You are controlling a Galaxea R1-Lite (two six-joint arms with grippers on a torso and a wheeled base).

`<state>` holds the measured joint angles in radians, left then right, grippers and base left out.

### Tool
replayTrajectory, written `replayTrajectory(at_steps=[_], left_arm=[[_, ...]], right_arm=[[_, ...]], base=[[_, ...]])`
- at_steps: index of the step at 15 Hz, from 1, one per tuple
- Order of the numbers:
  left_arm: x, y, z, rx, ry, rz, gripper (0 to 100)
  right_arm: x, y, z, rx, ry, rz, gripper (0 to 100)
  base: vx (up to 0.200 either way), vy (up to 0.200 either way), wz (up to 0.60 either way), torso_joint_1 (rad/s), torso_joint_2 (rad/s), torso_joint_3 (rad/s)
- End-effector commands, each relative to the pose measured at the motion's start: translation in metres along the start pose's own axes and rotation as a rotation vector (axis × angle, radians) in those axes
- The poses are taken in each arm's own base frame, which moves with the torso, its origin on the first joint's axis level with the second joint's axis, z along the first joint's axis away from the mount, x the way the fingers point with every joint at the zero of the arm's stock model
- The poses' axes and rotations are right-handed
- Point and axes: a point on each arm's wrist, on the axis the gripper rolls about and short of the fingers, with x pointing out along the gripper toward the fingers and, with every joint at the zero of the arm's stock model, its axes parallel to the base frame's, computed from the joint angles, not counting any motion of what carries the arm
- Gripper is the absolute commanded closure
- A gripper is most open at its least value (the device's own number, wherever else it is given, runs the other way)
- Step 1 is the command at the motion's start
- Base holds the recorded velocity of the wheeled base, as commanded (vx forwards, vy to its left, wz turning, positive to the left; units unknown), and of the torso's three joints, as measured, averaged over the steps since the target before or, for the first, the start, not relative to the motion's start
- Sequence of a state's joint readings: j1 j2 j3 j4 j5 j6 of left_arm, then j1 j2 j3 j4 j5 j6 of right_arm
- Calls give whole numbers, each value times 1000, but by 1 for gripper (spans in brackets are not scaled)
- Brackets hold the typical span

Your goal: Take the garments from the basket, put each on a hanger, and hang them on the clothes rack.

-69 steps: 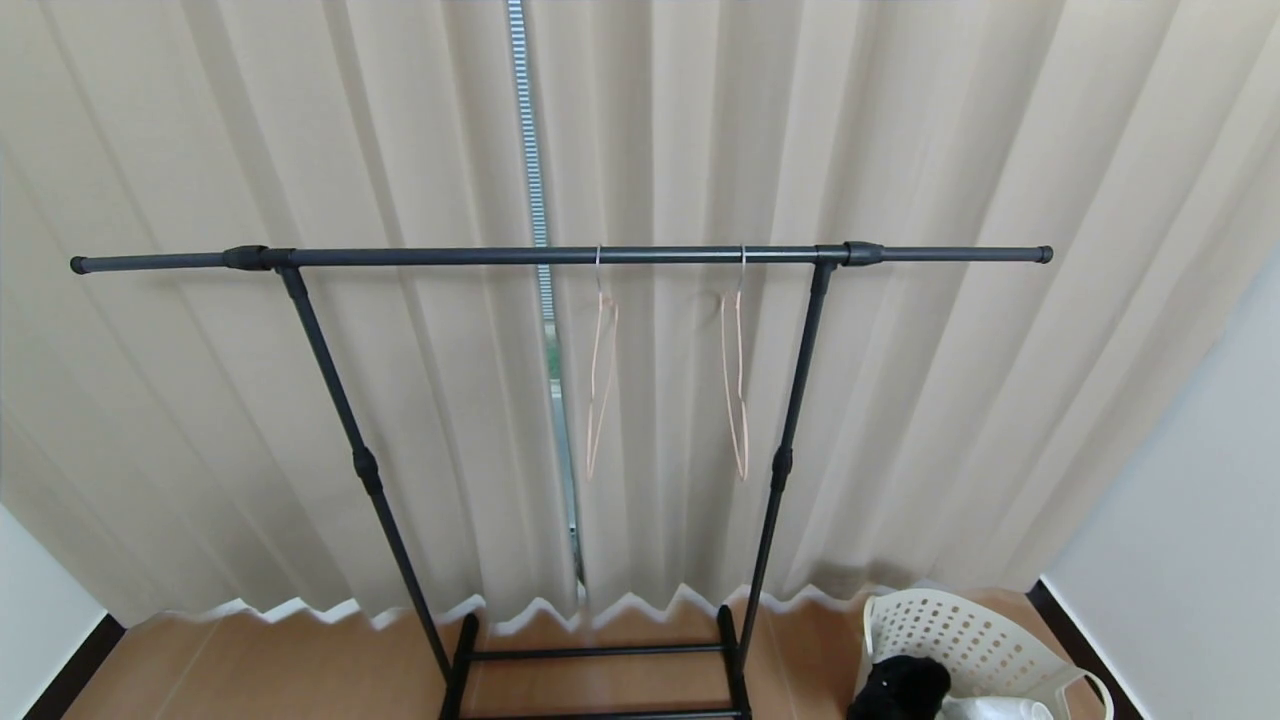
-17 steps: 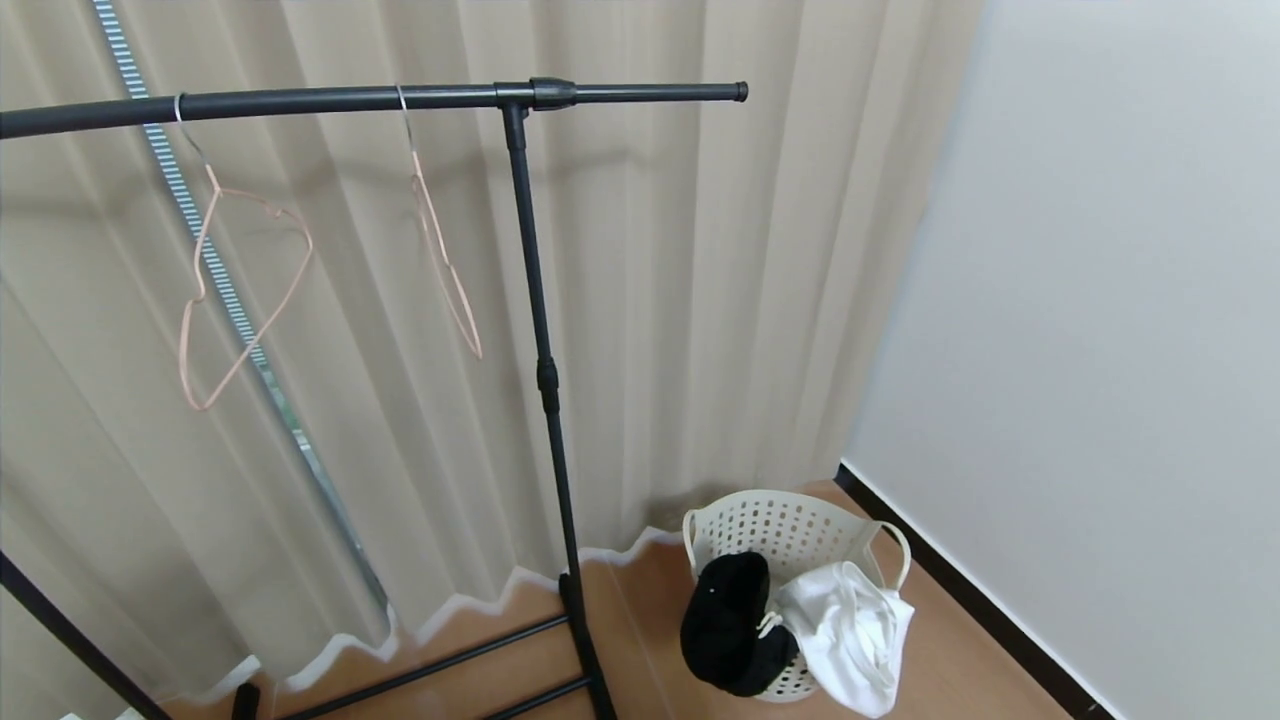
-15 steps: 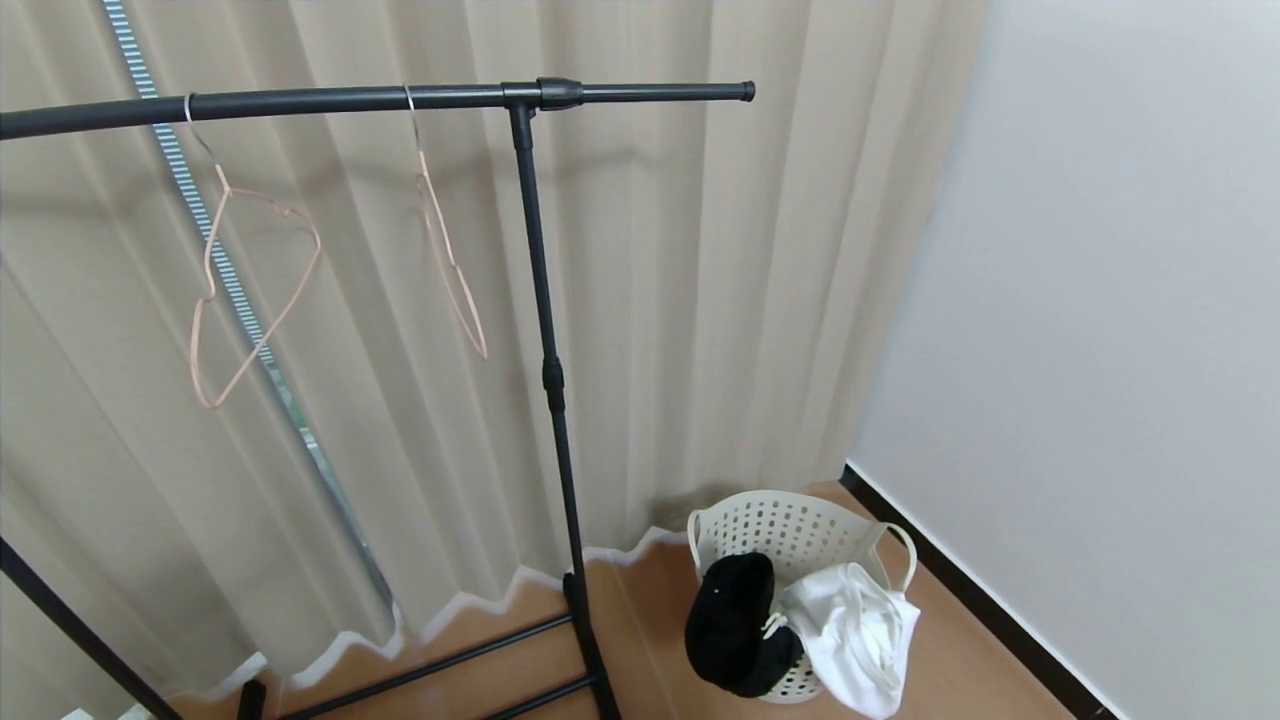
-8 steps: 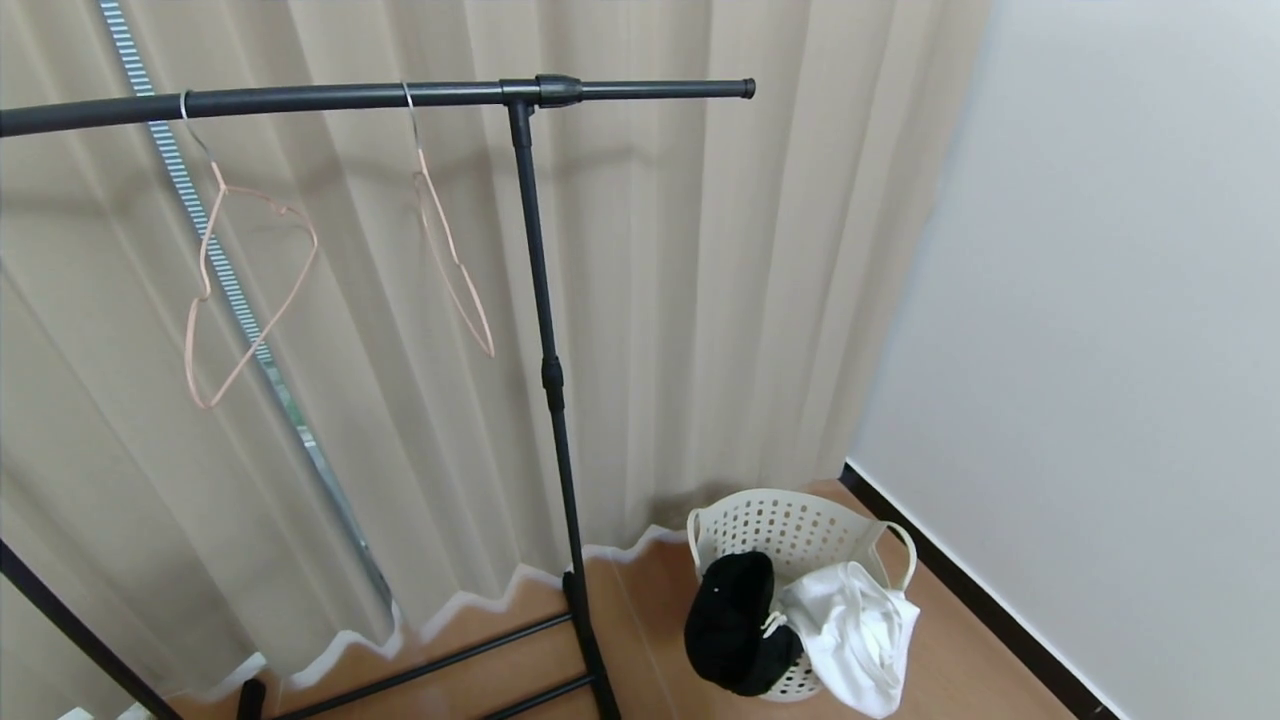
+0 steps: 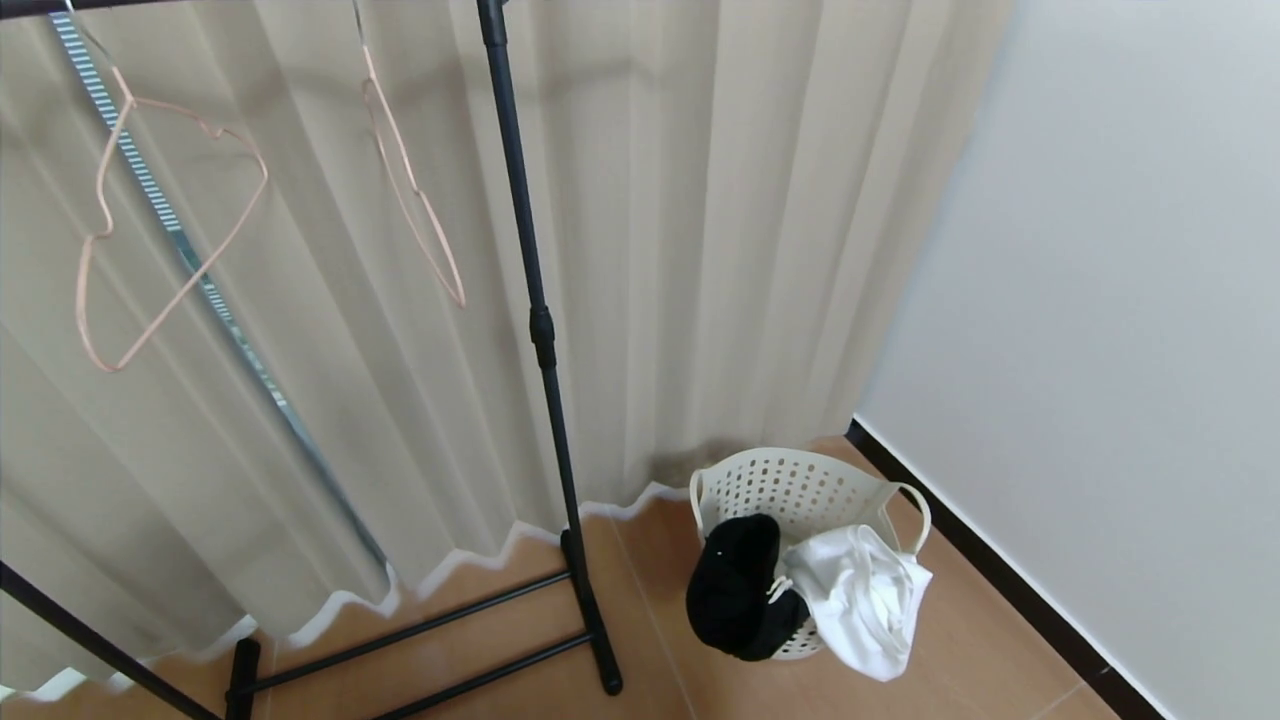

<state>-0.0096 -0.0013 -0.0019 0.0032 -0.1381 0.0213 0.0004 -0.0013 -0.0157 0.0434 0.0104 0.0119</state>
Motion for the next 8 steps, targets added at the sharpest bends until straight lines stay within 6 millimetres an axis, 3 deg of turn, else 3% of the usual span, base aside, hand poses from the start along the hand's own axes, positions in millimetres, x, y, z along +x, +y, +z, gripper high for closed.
replayTrajectory(at_steps=[1,8], left_arm=[[0,0,0,0,2,0,0],[0,0,0,-2,2,2,0]], right_arm=[[0,0,0,0,0,0,0],[0,0,0,-3,1,0,0]], base=[[0,0,0,-115,359,32],[0,0,0,-44,150,-94]])
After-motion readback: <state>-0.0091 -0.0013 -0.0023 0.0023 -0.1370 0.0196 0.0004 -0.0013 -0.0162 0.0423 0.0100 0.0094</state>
